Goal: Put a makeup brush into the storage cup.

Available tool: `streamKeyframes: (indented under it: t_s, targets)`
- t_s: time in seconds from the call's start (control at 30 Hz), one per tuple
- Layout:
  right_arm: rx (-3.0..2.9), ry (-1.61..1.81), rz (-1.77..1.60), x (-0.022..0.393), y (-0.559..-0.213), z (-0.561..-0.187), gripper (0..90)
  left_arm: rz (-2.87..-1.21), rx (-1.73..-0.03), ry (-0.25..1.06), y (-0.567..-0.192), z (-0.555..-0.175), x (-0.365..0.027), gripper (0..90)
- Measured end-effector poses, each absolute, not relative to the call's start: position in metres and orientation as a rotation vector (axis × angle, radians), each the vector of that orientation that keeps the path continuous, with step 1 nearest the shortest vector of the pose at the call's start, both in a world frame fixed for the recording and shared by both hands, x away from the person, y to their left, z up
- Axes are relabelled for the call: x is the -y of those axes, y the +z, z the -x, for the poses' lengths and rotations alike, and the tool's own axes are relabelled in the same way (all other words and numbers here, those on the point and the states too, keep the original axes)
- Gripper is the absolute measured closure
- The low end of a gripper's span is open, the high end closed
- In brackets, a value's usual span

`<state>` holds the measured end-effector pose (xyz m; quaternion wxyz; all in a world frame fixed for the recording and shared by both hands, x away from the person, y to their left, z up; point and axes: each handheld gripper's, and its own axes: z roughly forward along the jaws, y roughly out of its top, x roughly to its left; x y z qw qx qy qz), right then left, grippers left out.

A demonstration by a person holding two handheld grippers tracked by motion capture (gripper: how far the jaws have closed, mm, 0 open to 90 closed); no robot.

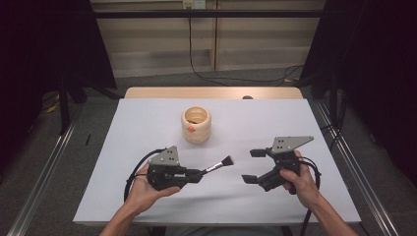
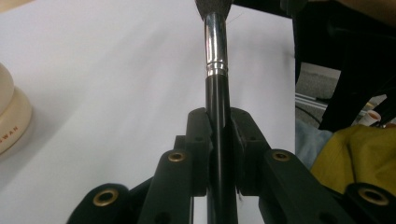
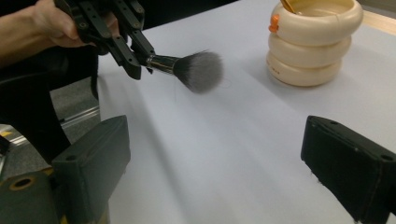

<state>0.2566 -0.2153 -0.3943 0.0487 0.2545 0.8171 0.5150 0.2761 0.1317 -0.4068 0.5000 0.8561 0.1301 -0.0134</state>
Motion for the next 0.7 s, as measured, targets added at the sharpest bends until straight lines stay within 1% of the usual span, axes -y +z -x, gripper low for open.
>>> streamKeyframes:
  t_s: [0.27,0.7]
  targets:
    - [-2.439,1.657,-0.733,0.2152,-0.3905,-0.2528,9.0,-2.007,-0.315,-0.043,-0.4082,-0.275,-0.132,79.3]
    - [-2.452,1.697,-0.705,0.2088,-0.3903,-0.2524,15.3,-1.954,-0.32,-0.026,-0.4089,-0.2733,-0.1275,79.3]
